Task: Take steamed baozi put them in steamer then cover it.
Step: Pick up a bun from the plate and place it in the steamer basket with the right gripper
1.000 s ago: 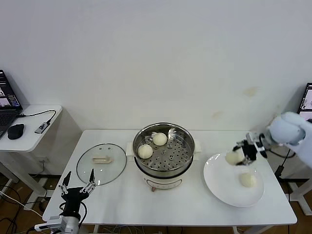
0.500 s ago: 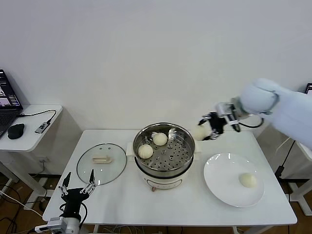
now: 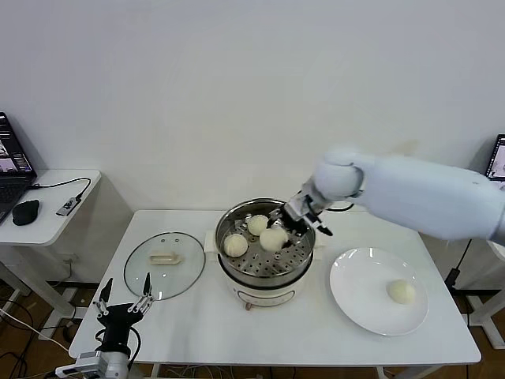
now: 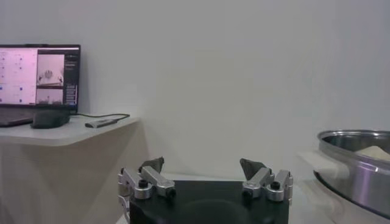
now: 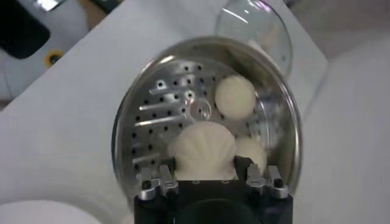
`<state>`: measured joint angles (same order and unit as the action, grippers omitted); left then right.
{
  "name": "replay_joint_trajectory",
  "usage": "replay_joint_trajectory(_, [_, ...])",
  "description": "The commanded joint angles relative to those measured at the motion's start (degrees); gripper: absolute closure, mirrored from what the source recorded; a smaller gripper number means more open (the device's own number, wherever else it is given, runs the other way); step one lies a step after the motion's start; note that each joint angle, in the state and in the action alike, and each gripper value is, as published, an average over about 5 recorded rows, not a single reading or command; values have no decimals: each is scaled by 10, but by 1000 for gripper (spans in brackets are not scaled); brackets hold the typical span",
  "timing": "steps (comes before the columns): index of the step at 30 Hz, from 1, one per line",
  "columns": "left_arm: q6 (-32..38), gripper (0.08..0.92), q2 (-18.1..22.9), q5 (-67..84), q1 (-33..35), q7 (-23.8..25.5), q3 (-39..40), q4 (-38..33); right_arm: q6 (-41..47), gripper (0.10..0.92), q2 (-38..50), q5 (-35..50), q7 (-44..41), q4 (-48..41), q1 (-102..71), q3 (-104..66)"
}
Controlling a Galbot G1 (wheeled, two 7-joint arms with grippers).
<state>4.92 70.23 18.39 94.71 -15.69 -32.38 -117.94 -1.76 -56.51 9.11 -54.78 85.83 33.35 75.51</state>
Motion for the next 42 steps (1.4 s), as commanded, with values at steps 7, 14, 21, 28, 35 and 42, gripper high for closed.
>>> replay_joint_trajectory(7, [4, 177, 4, -1, 0, 0, -1, 3, -137, 418, -76, -132, -10, -49, -10, 37])
replay_joint_trajectory(14, [5, 177, 6, -1, -1, -1, 0, 5, -150, 414, -72, -128, -15, -35, -13, 44])
replay_joint_trajectory(21, [7, 177, 7, -2, 1, -1, -1, 4, -154, 414, -66, -125, -15, -31, -16, 44])
replay_joint_trajectory(28, [7, 177, 5, -2, 0, -2, -2, 2, -145, 266, -42, -114, -10, -22, -6, 33])
replay_joint_trajectory(35, [6, 177, 0, -2, -4, -1, -1, -2, -4, 203, 28, -14, -16, -8, 20, -7])
replay_joint_trajectory(42, [6, 177, -10, -1, -10, 0, 0, -1, 198, 203, 141, 65, -15, 30, 44, -21])
